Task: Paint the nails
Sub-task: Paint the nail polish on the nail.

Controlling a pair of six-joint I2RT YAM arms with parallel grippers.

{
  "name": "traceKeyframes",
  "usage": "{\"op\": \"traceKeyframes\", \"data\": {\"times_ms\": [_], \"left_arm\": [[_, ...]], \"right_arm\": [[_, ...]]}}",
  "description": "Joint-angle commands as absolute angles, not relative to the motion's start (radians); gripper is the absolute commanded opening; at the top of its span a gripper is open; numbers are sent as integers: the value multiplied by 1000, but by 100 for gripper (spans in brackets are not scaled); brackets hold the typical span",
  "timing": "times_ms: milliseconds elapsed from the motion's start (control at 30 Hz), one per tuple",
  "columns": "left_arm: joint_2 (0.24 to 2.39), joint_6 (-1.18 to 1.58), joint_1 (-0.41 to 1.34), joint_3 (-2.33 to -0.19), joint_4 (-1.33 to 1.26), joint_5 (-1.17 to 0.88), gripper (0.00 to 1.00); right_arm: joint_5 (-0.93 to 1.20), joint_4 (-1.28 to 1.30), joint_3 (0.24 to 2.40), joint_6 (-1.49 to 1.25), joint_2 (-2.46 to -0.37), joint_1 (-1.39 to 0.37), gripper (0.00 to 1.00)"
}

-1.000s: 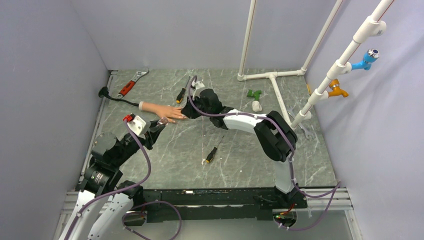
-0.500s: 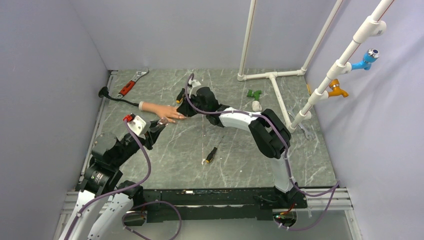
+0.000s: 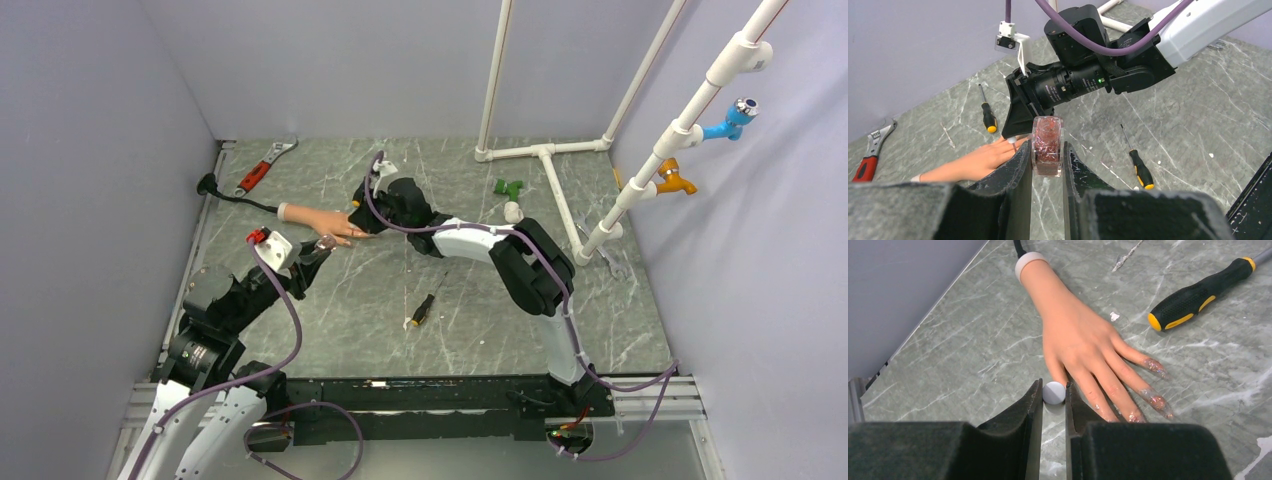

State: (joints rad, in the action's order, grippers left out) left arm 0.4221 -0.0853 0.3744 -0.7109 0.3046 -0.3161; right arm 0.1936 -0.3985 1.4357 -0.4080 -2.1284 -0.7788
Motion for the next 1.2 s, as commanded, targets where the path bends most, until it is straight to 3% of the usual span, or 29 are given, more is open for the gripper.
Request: {"op": "traceKeyframes", "data": {"times_ms": [0,1167], "left_arm": [[422,-72,371,-728,275,-315,0],[423,-72,371,-730,279,-305,0]], "right_arm": [[170,-454,1464,-388,-2140,-777,0],[147,-404,1569,-349,-2257,-822,0]]}}
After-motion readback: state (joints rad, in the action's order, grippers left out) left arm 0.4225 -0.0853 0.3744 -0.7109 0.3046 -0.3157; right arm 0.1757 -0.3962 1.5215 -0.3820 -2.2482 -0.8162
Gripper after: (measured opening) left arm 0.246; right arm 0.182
